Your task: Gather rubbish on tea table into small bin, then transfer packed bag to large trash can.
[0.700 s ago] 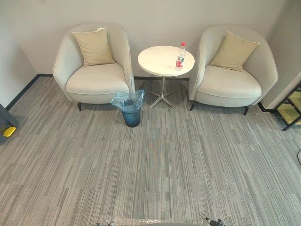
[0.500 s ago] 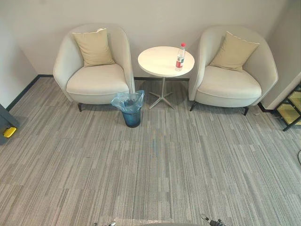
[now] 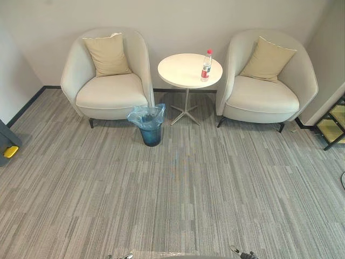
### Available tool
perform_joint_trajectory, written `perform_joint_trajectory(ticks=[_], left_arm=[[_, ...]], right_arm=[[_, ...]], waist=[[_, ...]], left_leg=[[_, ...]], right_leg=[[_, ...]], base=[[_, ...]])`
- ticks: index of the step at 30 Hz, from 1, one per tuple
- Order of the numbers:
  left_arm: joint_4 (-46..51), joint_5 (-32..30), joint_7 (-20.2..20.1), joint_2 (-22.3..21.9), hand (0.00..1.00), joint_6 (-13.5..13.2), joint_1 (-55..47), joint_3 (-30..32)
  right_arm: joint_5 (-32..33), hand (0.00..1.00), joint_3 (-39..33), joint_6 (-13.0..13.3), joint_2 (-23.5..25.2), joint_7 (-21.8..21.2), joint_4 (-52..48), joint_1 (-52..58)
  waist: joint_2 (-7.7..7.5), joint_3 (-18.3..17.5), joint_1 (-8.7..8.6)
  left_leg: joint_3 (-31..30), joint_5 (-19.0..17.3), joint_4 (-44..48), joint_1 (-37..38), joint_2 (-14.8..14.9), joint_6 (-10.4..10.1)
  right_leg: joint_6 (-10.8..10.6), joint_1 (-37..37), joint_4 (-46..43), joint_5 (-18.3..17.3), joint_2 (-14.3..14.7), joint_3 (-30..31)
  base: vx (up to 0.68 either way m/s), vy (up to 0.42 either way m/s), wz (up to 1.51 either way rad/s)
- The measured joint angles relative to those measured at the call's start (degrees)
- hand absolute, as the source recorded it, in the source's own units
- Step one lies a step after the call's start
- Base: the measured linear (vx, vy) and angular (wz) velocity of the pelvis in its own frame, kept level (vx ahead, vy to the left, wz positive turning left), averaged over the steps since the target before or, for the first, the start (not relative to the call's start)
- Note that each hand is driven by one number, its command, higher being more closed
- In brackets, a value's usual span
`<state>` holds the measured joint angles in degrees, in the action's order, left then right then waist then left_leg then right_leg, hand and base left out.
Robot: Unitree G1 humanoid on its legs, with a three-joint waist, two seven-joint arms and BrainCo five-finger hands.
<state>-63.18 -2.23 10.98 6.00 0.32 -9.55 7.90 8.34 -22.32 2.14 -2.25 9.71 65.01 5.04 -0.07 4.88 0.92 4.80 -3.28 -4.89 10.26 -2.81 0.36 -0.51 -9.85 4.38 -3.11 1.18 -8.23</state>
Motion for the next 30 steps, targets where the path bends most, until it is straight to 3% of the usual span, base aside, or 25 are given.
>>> perform_joint_trajectory(ticks=[20,22,24,25,26,28,30], left_arm=[[-0.5,0.1,-1.2,1.3,0.00,0.5,2.1,-2.7],[-0.5,0.1,-1.2,1.6,0.00,0.6,2.6,-2.9],[-0.3,0.1,-1.2,1.9,0.00,0.6,3.8,-3.3],[-0.2,0.1,-1.2,2.0,0.00,0.6,3.9,-3.3],[1.3,0.2,-1.2,2.0,0.00,0.6,4.2,-3.1],[2.3,0.3,-1.2,1.0,0.00,0.6,4.2,-1.9],[3.5,1.6,-1.1,0.1,0.00,0.6,3.7,-0.9]], right_arm=[[0.6,0.00,0.1,-0.5,-0.1,-0.3,-0.6,-0.4],[0.7,0.00,0.1,-0.5,0.0,-0.3,-0.7,-0.6],[0.8,0.00,0.1,-0.4,0.0,-0.3,-1.1,-0.7],[0.9,0.00,0.1,-0.4,0.1,-0.3,-1.1,-0.7],[1.3,0.00,0.1,-0.4,-0.1,-0.3,-1.2,-0.6],[1.8,0.00,0.1,-0.5,-0.2,-0.1,-1.5,-0.8],[3.0,0.00,0.1,-0.5,-0.5,0.1,-2.3,-0.5]], waist=[[-0.66,1.2,-0.08],[-1.01,1.7,-0.17],[-1.25,3.8,-0.15],[-1.41,3.9,-0.16],[-1.57,4.5,0.07],[-0.69,5.1,0.74],[0.39,5.3,1.01]], left_leg=[[3.8,-0.4,0.3,-1.6,1.2,-0.7],[4.5,-2.5,4.0,-3.7,1.8,-1.7],[6.3,-7.5,18.1,-8.8,3.5,-3.4],[6.7,-7.7,20.8,-10.0,3.7,-3.7],[7.4,-7.8,31.0,-14.1,4.8,-3.8],[7.8,-8.0,43.2,-19.6,7.0,-3.3],[7.9,-10.5,47.1,-24.0,8.3,-3.4]], right_leg=[[1.0,2.5,0.3,0.7,1.2,3.0],[1.3,3.7,-1.2,-0.3,1.4,3.6],[3.4,4.1,-3.7,-2.6,1.6,4.9],[3.6,4.0,-4.1,-2.9,1.5,5.1],[4.3,4.1,-5.6,-3.9,1.1,6.3],[5.3,3.5,-7.6,-5.5,1.5,8.1],[6.4,2.4,-8.4,-6.7,1.3,11.3]], base=[[-0.01,-0.018,-0.08],[0.00,-0.074,-0.25],[0.01,-0.076,-0.20],[0.03,-0.099,-0.26],[0.04,-0.100,-0.27],[0.10,-0.059,-0.48],[0.20,0.035,-0.66]])
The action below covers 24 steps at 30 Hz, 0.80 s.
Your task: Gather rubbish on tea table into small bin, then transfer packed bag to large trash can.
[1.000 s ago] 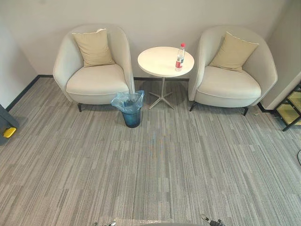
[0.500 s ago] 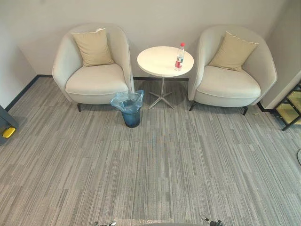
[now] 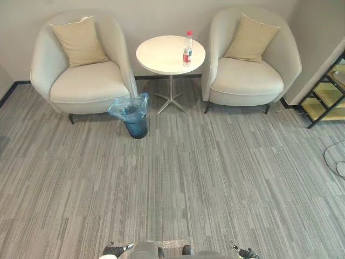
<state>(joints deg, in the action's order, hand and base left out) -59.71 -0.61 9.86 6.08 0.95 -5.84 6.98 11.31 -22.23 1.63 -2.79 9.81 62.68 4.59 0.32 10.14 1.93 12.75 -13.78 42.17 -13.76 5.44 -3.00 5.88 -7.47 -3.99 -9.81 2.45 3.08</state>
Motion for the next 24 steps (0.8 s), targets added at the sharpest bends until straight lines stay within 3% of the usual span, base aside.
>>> perform_joint_trajectory(ticks=[2,3,4,5,6,7,8,10,11,12,13,15,16,17,19,21,23,24], left_arm=[[0.7,1.0,0.0,0.0,0.00,0.0,-0.3,0.0],[0.8,1.5,0.0,-0.1,0.00,-0.1,-0.3,-0.2],[0.8,1.6,0.1,-0.1,0.00,-0.1,-0.4,-0.2],[0.8,1.7,0.0,-0.3,0.00,-0.1,-0.5,-0.4],[0.6,1.7,0.0,-0.3,0.00,-0.1,-0.4,-1.2],[0.5,1.7,0.0,0.0,0.00,-0.1,-0.4,-1.4],[0.6,1.3,0.0,0.8,0.00,-0.1,-0.3,-1.5],[0.6,0.6,0.0,0.9,0.00,0.0,0.2,-1.4],[0.6,0.5,-0.1,0.9,0.00,0.0,0.0,-1.4],[0.7,-0.3,-0.1,1.0,0.00,0.0,0.2,-1.6],[0.7,-0.4,-0.1,1.0,0.00,0.1,0.2,-1.6],[0.7,-0.4,-0.1,0.8,0.00,0.1,1.8,-1.9],[0.7,-0.4,-0.1,0.8,0.00,0.1,2.1,-1.8],[0.7,-0.3,-0.1,0.5,0.00,0.0,2.9,-1.7],[0.8,-0.3,-0.2,-0.9,0.00,-0.2,3.5,-1.3],[0.9,-0.5,-0.5,-3.0,0.00,-0.3,3.7,-1.2],[0.8,-0.5,-1.1,-2.2,0.00,-0.3,3.5,-1.0],[0.5,-0.4,-1.1,-3.6,0.00,-0.3,3.8,1.9]], right_arm=[[0.0,0.00,0.0,0.0,0.1,0.0,-0.2,-0.2],[0.0,0.00,-0.1,0.0,0.1,0.0,-0.6,-0.2],[0.0,0.00,-0.1,-0.1,0.2,0.1,-0.7,-0.2],[0.0,0.00,-0.2,-0.1,0.0,0.0,-0.8,-0.2],[-0.1,0.00,-0.4,-0.1,-0.1,0.1,-0.7,-0.2],[-0.1,0.00,-0.6,-0.1,-0.1,0.0,-0.5,-0.1],[-0.2,0.00,-1.0,-0.3,0.9,-0.1,-0.4,-0.3],[-0.2,0.00,-1.1,-0.6,2.5,-0.4,-1.2,-0.6],[-0.6,0.00,-0.9,-0.6,2.5,-0.8,-1.7,-0.7],[-2.3,0.00,0.4,-0.6,2.5,-1.2,-3.1,-0.6],[-2.3,0.00,0.5,-0.5,2.5,-1.2,-3.3,-0.6],[-2.9,0.00,1.9,-0.1,2.5,-1.5,-5.9,-0.6],[-2.9,0.00,2.1,0.0,2.5,-1.6,-6.1,-0.7],[-3.2,0.00,2.2,0.0,2.5,-1.9,-6.6,-1.2],[-4.2,0.00,2.2,0.1,2.6,-2.1,-7.0,-1.3],[-4.6,0.00,2.2,0.1,2.7,-2.2,-6.7,-2.3],[-4.6,0.00,2.4,0.1,3.2,-2.2,-5.4,-2.2],[-4.6,0.00,2.8,0.0,2.5,-2.4,-4.7,-3.2]], waist=[[0.00,0.0,0.14],[0.07,0.0,0.30],[0.13,-0.1,0.32],[0.64,-0.4,0.43],[1.09,-0.8,0.73],[0.80,-0.9,0.98],[-0.59,-1.6,1.06],[-1.15,-1.5,1.82],[-1.32,-1.4,1.71],[-1.27,-1.3,1.20],[-1.27,-1.3,1.14],[-1.00,-1.2,0.73],[-0.87,-1.1,0.80],[-0.72,-0.8,0.61],[-0.78,-0.8,0.02],[-0.79,-0.8,-0.56],[-2.79,-1.2,-0.69],[-1.56,-0.9,-0.08]], left_leg=[[-0.1,0.1,-4.2,-1.7,-0.3,-0.1],[0.1,2.3,-14.9,-2.3,-1.8,0.0],[0.1,3.4,-17.8,-2.2,-2.2,-0.1],[-0.8,7.5,-27.3,-2.1,-3.2,-0.5],[-2.4,14.4,-31.3,-1.3,-3.6,0.2],[-2.0,14.3,-31.3,-1.0,-4.2,1.5],[-0.6,12.4,-31.1,-0.8,-5.3,2.5],[2.1,9.7,-30.2,1.4,-5.7,3.8],[3.3,8.6,-31.0,4.8,-6.3,4.9],[4.0,6.6,-32.6,10.2,-7.2,5.1],[4.0,6.4,-32.6,10.4,-7.3,5.1],[3.9,4.4,-34.7,16.5,-7.6,4.3],[3.7,4.4,-35.6,18.0,-7.6,4.3],[3.1,4.4,-37.7,21.7,-7.3,4.2],[1.9,4.2,-38.2,24.0,-6.4,4.0],[0.3,2.6,-38.5,25.6,-5.0,2.2],[-2.1,1.5,-39.3,27.0,-6.2,0.6],[-2.9,0.2,-39.0,28.8,-4.9,-0.3]], right_leg=[[0.0,-0.4,0.2,-0.7,-0.8,1.2],[-0.5,-0.6,0.4,-1.9,-2.0,2.8],[-0.7,-0.7,0.5,-2.3,-2.2,3.1],[-1.4,-1.1,0.5,-3.7,-2.6,4.5],[-2.3,-1.7,0.5,-5.0,-2.9,5.8],[-2.8,-1.8,0.2,-5.2,-3.6,6.1],[-3.6,-1.6,-1.0,-5.6,-4.9,6.9],[-5.5,1.7,-10.4,-6.3,-5.6,7.2],[-8.3,4.3,-20.6,-6.5,-5.9,6.6],[-15.3,11.1,-38.7,-3.7,-6.7,4.4],[-15.4,11.5,-39.9,-3.6,-6.7,4.0],[-14.2,19.8,-52.3,-4.0,-10.7,-4.6],[-13.5,21.1,-52.7,-4.5,-11.7,-6.6],[-11.5,23.1,-50.3,-5.9,-13.6,-11.3],[-10.7,24.5,-42.5,-5.9,-14.0,-14.7],[-9.2,25.9,-27.2,-1.2,-11.9,-14.1],[-7.8,25.6,-17.2,9.5,-10.9,-10.2],[-6.3,25.6,-19.8,7.7,-9.6,-9.6]], base=[[0.23,0.096,-0.53],[0.26,0.133,-0.42],[0.34,0.181,-0.54],[0.47,0.258,-0.53],[0.42,0.226,-0.58],[0.47,0.251,-0.49],[0.39,0.174,-0.46],[0.48,0.200,-0.55],[0.51,0.230,-0.58],[0.42,0.190,-0.46],[0.41,0.191,-0.22],[0.35,0.124,0.03],[0.40,0.075,0.17],[0.40,0.025,0.21],[0.44,-0.040,0.48],[0.48,-0.160,0.60],[0.36,-0.203,0.29],[0.32,-0.211,0.01]])
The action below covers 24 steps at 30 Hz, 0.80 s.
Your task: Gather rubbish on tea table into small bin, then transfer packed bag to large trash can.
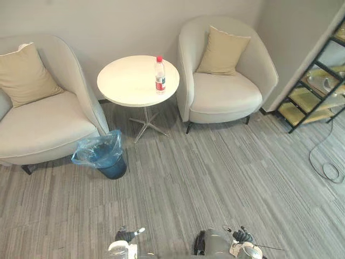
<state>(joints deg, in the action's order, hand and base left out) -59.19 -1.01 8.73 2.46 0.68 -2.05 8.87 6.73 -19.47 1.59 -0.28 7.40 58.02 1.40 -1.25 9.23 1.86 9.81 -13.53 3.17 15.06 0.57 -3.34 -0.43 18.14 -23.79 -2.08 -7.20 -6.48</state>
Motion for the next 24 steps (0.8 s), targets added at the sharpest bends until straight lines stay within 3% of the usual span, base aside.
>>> perform_joint_trajectory(ticks=[2,4,5,7,8,10,13,14,15,19,21,22,23,24], left_arm=[[0.0,-0.1,0.0,-2.3,0.00,0.0,-0.4,1.6],[0.2,-0.2,-0.2,-3.0,0.00,-0.1,-0.2,2.3],[1.1,-0.1,-0.1,-3.3,0.00,0.0,0.0,3.2],[2.4,0.2,0.0,-3.3,0.00,0.0,0.0,3.1],[2.8,0.5,0.0,-3.2,0.00,-0.1,-0.1,3.1],[4.0,1.2,0.0,-3.2,0.00,-0.3,-0.2,2.9],[4.4,1.3,0.1,-3.2,0.00,-0.4,-0.2,2.9],[4.1,1.3,0.0,-3.1,0.00,-0.4,-0.3,2.9],[3.7,1.2,0.0,-2.6,0.00,-0.5,-0.2,2.8],[2.2,1.1,0.0,-0.9,0.00,-0.3,0.6,1.5],[1.7,1.1,-0.1,-1.2,0.00,-0.3,0.4,1.3],[1.0,1.1,-0.2,-1.0,0.00,-0.2,0.7,0.8],[1.0,1.1,-0.2,-0.7,0.00,-0.1,0.7,0.7],[0.0,1.1,-0.2,0.2,0.00,0.2,0.7,0.3]], right_arm=[[-0.1,0.00,0.2,0.0,-1.0,-0.1,0.4,-0.2],[0.0,0.00,0.2,0.0,-1.8,0.0,0.9,-0.2],[0.1,0.00,0.7,-0.2,-2.1,0.0,0.8,0.2],[0.2,0.00,1.5,-0.4,-2.4,0.6,0.7,0.4],[0.2,0.00,1.8,-0.4,-2.4,0.6,0.7,0.5],[0.7,0.00,2.0,-0.5,-2.1,0.7,0.7,0.7],[0.7,0.00,2.9,-0.6,-2.1,0.7,0.4,0.5],[0.7,0.00,2.8,-0.6,-2.1,0.7,0.4,0.6],[0.7,0.00,2.9,-0.6,-1.9,0.7,1.1,0.7],[0.4,0.00,2.7,-0.7,-0.6,0.4,2.5,1.0],[-0.1,0.00,2.7,-0.7,-0.3,0.1,2.2,1.2],[-0.1,0.00,2.7,-0.5,-0.9,-0.3,1.2,1.2],[-0.1,0.00,2.8,-0.5,-0.9,-0.4,0.9,1.2],[0.3,0.00,2.5,-0.5,-0.8,-0.6,-0.3,2.1]], waist=[[2.23,-0.8,0.00],[3.43,-0.8,-0.06],[3.93,-0.5,-0.12],[4.34,0.4,0.59],[4.21,0.4,0.82],[3.79,0.5,1.63],[3.72,0.5,1.77],[3.73,0.5,1.91],[2.33,0.1,3.13],[0.31,-1.5,3.16],[0.82,-2.2,3.50],[0.62,-1.9,3.14],[0.33,-1.6,2.84],[0.12,-1.1,1.11]], left_leg=[[-0.1,-0.4,2.6,-0.4,1.8,-0.5],[-2.1,-1.4,14.3,-5.3,4.2,-2.0],[-4.2,0.2,31.1,-12.6,6.7,-3.4],[-3.6,0.3,46.5,-19.7,10.6,-3.9],[-2.6,0.2,48.2,-21.3,11.2,-3.9],[1.8,-0.7,45.7,-25.2,11.9,-2.2],[5.3,0.9,24.4,-27.1,8.3,-0.6],[4.2,5.7,15.1,-26.7,6.2,-0.4],[4.2,9.9,11.0,-24.6,3.9,0.5],[6.5,6.9,14.2,-23.6,2.2,4.0],[7.1,4.9,11.0,-19.0,1.1,4.5],[6.9,2.6,8.2,-15.1,-0.3,4.2],[6.8,2.1,7.7,-13.9,-0.8,4.1],[5.3,0.5,7.7,-10.0,-1.9,3.6]], right_leg=[[0.2,-1.2,1.1,-2.7,1.4,-0.5],[0.8,-4.2,3.3,-4.4,2.7,-2.3],[0.7,-7.9,5.6,-5.8,3.7,-3.8],[1.7,-13.6,7.8,-7.5,4.9,-5.7],[1.7,-15.1,8.3,-7.9,5.0,-6.1],[1.2,-19.0,11.2,-8.5,4.9,-6.9],[-0.4,-22.3,14.5,-9.2,3.9,-6.4],[-1.2,-23.1,15.1,-9.8,3.6,-5.7],[-2.3,-24.3,16.6,-9.7,2.6,-3.6],[-2.7,-26.4,18.6,-6.8,0.5,1.2],[-4.5,-23.3,8.2,-8.1,-0.1,4.1],[-7.1,-14.4,-12.4,-8.3,-1.4,6.0],[-8.0,-11.5,-19.0,-6.7,-2.1,6.1],[-8.4,-6.0,-32.1,-7.0,-3.9,5.9]], base=[[0.40,-0.271,-0.05],[0.37,-0.294,0.27],[0.29,-0.236,0.46],[0.28,-0.166,0.47],[0.24,-0.106,0.29],[0.23,-0.051,0.08],[0.32,0.080,-0.06],[0.41,0.178,-0.33],[0.50,0.203,-0.31],[0.43,0.158,-0.20],[0.36,0.202,-0.48],[0.28,0.177,-0.36],[0.40,0.188,0.12],[0.25,0.071,0.45]])
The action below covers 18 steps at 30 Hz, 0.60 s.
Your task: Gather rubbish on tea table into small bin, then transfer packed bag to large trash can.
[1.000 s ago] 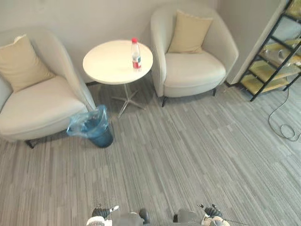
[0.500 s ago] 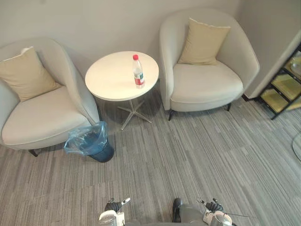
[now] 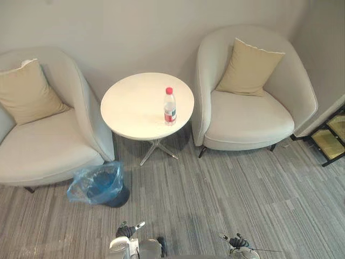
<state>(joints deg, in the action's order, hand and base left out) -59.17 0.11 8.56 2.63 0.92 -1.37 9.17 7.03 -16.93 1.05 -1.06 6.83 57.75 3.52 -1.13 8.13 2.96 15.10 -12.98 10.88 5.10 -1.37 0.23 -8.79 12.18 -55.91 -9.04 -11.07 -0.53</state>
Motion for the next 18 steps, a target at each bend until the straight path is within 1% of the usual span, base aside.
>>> perform_joint_trajectory(ticks=[1,2,3,4,5,6,7,8,9,10,12,13,14,15,16,17,18], left_arm=[[-0.2,0.0,0.0,0.0,0.00,0.1,-0.1,0.0],[-0.2,0.0,0.0,0.0,0.00,0.1,-0.1,-0.1],[-0.1,0.0,0.0,-0.3,0.00,0.1,0.0,0.0],[-0.1,0.0,0.0,-0.4,0.00,0.1,0.0,0.0],[0.0,0.0,0.0,-0.8,0.00,0.0,0.2,0.1],[0.0,0.0,0.0,-0.9,0.00,0.0,0.3,0.2],[0.0,0.0,0.0,-1.2,0.00,0.0,0.3,0.6],[0.1,-0.1,0.0,-1.5,0.00,-0.1,0.4,1.2],[-0.1,-0.1,0.0,-1.7,0.00,-0.2,0.5,3.0],[-0.3,0.0,0.0,-2.7,0.00,0.0,0.5,3.6],[0.1,-0.3,-0.3,-5.6,0.00,-0.5,0.5,5.1],[0.1,-0.3,-0.4,-5.9,0.00,-0.5,0.7,5.1],[0.1,-0.3,-0.6,-6.1,0.00,-0.5,1.0,5.0],[0.2,-0.6,-1.1,-6.4,0.00,-0.5,1.5,4.9],[0.4,-0.6,-1.1,-6.4,0.00,-0.5,1.8,4.9],[0.9,-0.6,-1.2,-6.1,0.00,-0.5,2.1,4.7],[1.7,-0.8,-1.1,-6.1,0.00,-0.6,2.2,4.2]], right_arm=[[-0.2,0.00,0.1,0.1,0.0,0.1,-0.9,0.2],[-0.3,0.00,0.2,0.4,-0.1,0.0,-1.7,0.6],[-0.3,0.00,0.2,0.6,0.1,-0.1,-1.7,0.8],[-0.3,0.00,0.1,0.6,0.2,-0.2,-1.7,0.7],[-0.4,0.00,0.1,0.6,0.2,-0.4,-1.6,0.0],[-0.4,0.00,0.1,0.6,0.1,-0.5,-1.6,-0.1],[-0.4,0.00,0.1,0.6,0.1,-0.6,-1.6,-0.3],[-0.3,0.00,0.2,0.6,0.1,-0.7,-1.5,-0.4],[0.1,0.00,0.0,0.7,0.6,-0.8,-0.6,-0.4],[-0.3,0.00,0.1,0.7,-0.7,-0.9,-0.4,-1.0],[-0.4,0.00,1.0,0.5,-1.9,-1.0,-0.2,-1.5],[-0.3,0.00,1.4,0.6,-2.1,-1.1,0.0,-1.6],[-0.3,0.00,1.5,0.5,-2.1,-1.1,0.2,-1.6],[-0.3,0.00,1.5,0.5,-2.1,-1.0,0.6,-1.4],[-0.3,0.00,1.6,0.5,-2.1,-1.0,0.6,-1.3],[-0.2,0.00,2.2,0.3,-2.0,-0.9,0.7,-1.1],[-0.2,0.00,2.9,0.0,-2.0,-0.6,0.9,-0.9]], waist=[[-0.03,0.0,-0.32],[-0.15,0.1,-0.54],[-0.15,0.1,-0.51],[-0.05,0.1,-0.53],[0.31,0.2,-0.88],[0.55,0.2,-0.99],[0.76,0.2,-1.09],[0.85,0.3,-1.15],[0.10,0.5,-1.26],[2.19,0.7,-0.97],[4.23,0.2,-0.86],[4.39,0.1,-0.98],[4.38,0.1,-1.29],[4.22,0.2,-1.49],[4.10,0.3,-1.45],[3.06,1.0,-1.17],[2.89,1.0,-0.57]], left_leg=[[-0.3,-0.3,-0.3,0.9,-0.1,0.1],[-0.9,-0.8,-1.4,3.6,-0.3,0.0],[-2.1,-0.9,-3.9,7.2,-0.1,-0.1],[-2.5,-0.9,-4.4,7.8,0.1,-0.1],[-4.0,-1.4,-4.9,9.1,1.1,-0.8],[-4.7,-1.6,-4.9,9.1,1.7,-1.1],[-5.7,-1.7,-4.8,9.3,2.6,-1.2],[-7.3,-2.1,-4.6,9.9,3.4,-1.9],[-9.2,-3.6,-4.5,11.3,3.6,-3.9],[-9.6,-4.0,-4.3,12.0,5.2,-4.2],[-10.9,-2.7,-1.9,10.9,6.9,-4.9],[-11.4,-2.1,-1.2,10.7,7.1,-5.2],[-12.9,-1.4,2.0,9.3,7.6,-5.8],[-14.4,-0.5,9.8,6.2,8.4,-7.2],[-14.5,0.3,13.8,4.4,8.7,-8.4],[-13.8,1.7,24.0,-0.3,9.9,-10.2],[-11.2,0.4,30.5,-4.3,11.5,-9.3]], right_leg=[[0.4,0.6,-1.2,-0.3,-0.3,-0.7],[0.7,2.0,-1.6,-1.7,-1.1,-2.5],[2.0,3.4,3.7,-4.0,-1.7,-6.4],[2.4,4.2,5.6,-4.3,-1.7,-7.2],[3.0,5.2,13.5,-4.1,-0.3,-8.1],[3.6,5.5,16.7,-3.7,0.6,-7.7],[4.5,5.8,22.7,-2.2,2.6,-6.5],[5.5,4.9,31.1,2.1,5.2,-3.9],[6.9,2.8,37.5,9.6,6.5,-1.0],[7.4,2.5,36.0,9.7,7.6,-2.3],[8.6,2.4,33.7,5.0,8.0,-4.0],[8.8,2.1,33.3,4.2,8.0,-4.6],[9.1,0.7,33.5,3.1,7.8,-5.9],[9.5,-2.2,35.5,2.1,7.8,-7.7],[9.5,-3.5,36.3,1.7,7.9,-8.0],[9.9,-6.2,38.2,1.1,7.8,-8.7],[10.2,-9.1,40.0,1.0,7.9,-9.5]], base=[[0.32,0.063,0.60],[0.36,0.031,0.50],[0.36,0.031,0.46],[0.49,-0.031,0.59],[0.36,-0.079,0.46],[0.45,-0.123,0.59],[0.46,-0.241,0.59],[0.57,-0.318,0.79],[0.56,-0.312,0.56],[0.43,-0.218,0.35],[0.37,-0.203,0.27],[0.34,-0.234,0.47],[0.35,-0.272,0.67],[0.28,-0.226,0.67],[0.24,-0.210,0.69],[0.18,-0.133,0.40],[0.18,-0.133,0.29]])
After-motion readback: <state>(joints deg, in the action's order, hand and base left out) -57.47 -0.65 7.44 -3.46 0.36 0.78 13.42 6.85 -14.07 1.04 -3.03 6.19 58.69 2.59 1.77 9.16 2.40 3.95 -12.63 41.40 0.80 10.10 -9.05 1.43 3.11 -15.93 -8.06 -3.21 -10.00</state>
